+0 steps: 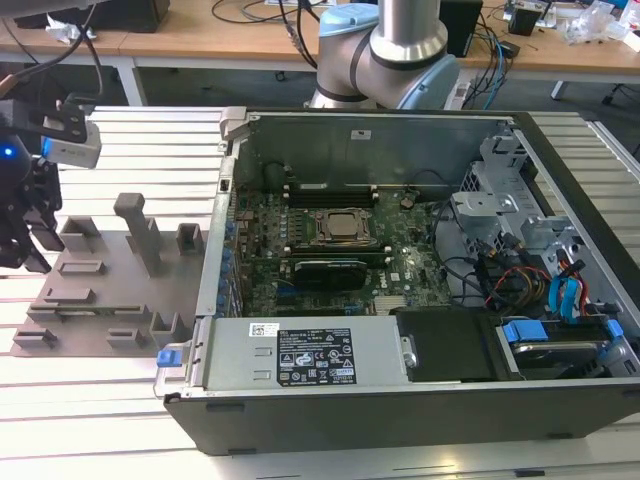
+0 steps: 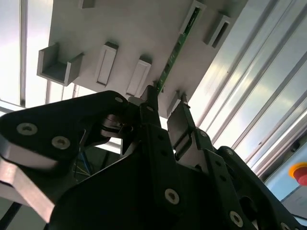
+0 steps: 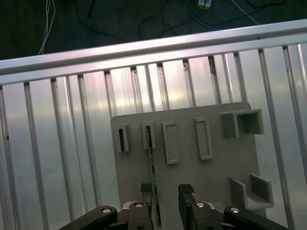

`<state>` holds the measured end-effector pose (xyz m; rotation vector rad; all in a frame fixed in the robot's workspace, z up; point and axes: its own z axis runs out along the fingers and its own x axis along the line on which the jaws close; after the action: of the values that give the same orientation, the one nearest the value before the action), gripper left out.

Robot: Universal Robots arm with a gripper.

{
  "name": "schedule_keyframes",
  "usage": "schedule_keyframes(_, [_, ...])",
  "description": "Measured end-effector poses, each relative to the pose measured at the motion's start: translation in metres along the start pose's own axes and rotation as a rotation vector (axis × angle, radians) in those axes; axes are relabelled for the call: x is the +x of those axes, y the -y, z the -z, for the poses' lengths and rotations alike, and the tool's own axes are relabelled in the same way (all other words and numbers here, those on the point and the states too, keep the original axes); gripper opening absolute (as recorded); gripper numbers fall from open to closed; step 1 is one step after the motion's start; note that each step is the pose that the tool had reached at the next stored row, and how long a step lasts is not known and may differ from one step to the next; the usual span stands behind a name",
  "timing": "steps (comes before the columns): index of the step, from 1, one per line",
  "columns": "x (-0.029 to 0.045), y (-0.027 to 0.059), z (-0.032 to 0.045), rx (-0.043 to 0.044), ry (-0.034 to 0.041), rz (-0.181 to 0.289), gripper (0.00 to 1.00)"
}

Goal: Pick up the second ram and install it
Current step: 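Pick up the second ram and move it above second insertion slot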

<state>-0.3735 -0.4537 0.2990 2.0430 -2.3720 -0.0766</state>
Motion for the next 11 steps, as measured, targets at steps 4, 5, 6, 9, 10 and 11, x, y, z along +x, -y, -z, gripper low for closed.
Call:
schedule_keyframes(4, [0.0001,0.0002,-0.0041,0.0000,0.0000,0.000,0.36])
schedule_keyframes(5, [0.0001,0.0003,-0.0051,0.0000,0.0000,0.000,0.36])
schedule_keyframes(6, [0.0001,0.0004,-0.0072,0.0000,0.0000,0.000,0.36])
schedule_keyframes(9, [0.0002,0.0015,-0.0145,0.0000,-0.0002,0.001,0.36])
schedule_keyframes(10, [0.0001,0.0024,-0.0164,0.0000,-0.0009,0.002,0.36])
schedule_keyframes(11, [0.0001,0.0031,-0.0176,0.0000,-0.0015,0.003,0.36])
